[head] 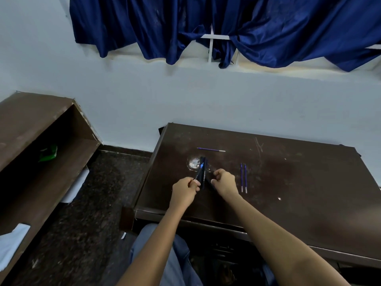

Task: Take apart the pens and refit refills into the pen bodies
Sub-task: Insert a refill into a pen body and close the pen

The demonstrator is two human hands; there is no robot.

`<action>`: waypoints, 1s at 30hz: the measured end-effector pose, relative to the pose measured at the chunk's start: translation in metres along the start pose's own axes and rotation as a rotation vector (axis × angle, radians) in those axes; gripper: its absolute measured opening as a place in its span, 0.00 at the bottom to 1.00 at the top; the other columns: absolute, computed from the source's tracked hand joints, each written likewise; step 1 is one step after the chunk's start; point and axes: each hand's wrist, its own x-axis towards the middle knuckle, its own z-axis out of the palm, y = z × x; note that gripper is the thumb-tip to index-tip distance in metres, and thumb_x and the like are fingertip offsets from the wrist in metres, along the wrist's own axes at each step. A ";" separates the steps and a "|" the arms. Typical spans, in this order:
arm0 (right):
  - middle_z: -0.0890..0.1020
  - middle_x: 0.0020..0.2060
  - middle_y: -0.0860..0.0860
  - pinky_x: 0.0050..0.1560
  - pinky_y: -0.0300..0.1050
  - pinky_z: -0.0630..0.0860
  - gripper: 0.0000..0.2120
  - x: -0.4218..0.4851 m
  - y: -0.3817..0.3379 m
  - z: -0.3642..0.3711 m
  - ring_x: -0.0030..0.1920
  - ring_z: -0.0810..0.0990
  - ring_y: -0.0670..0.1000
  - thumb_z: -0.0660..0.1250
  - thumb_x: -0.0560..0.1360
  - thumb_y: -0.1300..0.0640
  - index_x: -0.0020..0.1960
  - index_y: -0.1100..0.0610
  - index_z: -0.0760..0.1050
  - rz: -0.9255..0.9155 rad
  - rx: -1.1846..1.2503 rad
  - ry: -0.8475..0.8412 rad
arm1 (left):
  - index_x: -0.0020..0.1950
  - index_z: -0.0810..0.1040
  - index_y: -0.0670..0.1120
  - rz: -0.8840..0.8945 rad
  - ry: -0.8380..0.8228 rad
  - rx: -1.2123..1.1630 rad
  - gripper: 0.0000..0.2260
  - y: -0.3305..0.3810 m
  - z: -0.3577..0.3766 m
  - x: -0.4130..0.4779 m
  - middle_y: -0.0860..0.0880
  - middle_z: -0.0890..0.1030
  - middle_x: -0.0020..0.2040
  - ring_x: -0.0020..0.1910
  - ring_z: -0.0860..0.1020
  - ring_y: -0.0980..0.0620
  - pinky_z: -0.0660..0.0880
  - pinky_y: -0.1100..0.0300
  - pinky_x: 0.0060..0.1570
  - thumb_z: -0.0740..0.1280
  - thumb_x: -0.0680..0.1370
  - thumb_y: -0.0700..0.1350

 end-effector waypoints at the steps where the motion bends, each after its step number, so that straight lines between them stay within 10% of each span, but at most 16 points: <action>1: 0.79 0.53 0.57 0.55 0.45 0.74 0.14 0.003 -0.001 0.005 0.55 0.78 0.56 0.69 0.73 0.60 0.58 0.59 0.76 -0.024 -0.045 -0.009 | 0.47 0.81 0.46 -0.006 -0.007 0.007 0.11 -0.002 0.000 0.001 0.53 0.80 0.37 0.38 0.78 0.55 0.74 0.66 0.42 0.58 0.80 0.41; 11: 0.77 0.55 0.56 0.53 0.49 0.75 0.14 -0.002 0.019 0.022 0.56 0.77 0.58 0.64 0.74 0.63 0.59 0.60 0.75 -0.038 -0.288 -0.055 | 0.48 0.81 0.46 -0.040 -0.023 0.022 0.11 -0.013 -0.001 0.001 0.53 0.80 0.38 0.38 0.78 0.56 0.73 0.70 0.40 0.59 0.80 0.41; 19: 0.77 0.36 0.53 0.41 0.42 0.78 0.12 -0.008 0.019 -0.018 0.35 0.76 0.46 0.57 0.79 0.66 0.52 0.60 0.79 0.181 0.781 -0.185 | 0.52 0.81 0.46 -0.002 -0.064 0.056 0.11 -0.005 -0.011 -0.012 0.53 0.80 0.39 0.37 0.76 0.60 0.70 0.72 0.37 0.58 0.82 0.43; 30: 0.75 0.33 0.52 0.41 0.37 0.80 0.09 -0.037 -0.017 -0.082 0.32 0.76 0.43 0.62 0.78 0.66 0.46 0.60 0.80 -0.064 0.972 -0.283 | 0.49 0.81 0.50 0.115 -0.077 0.071 0.10 0.019 -0.028 -0.042 0.53 0.81 0.39 0.38 0.76 0.59 0.72 0.68 0.43 0.60 0.80 0.43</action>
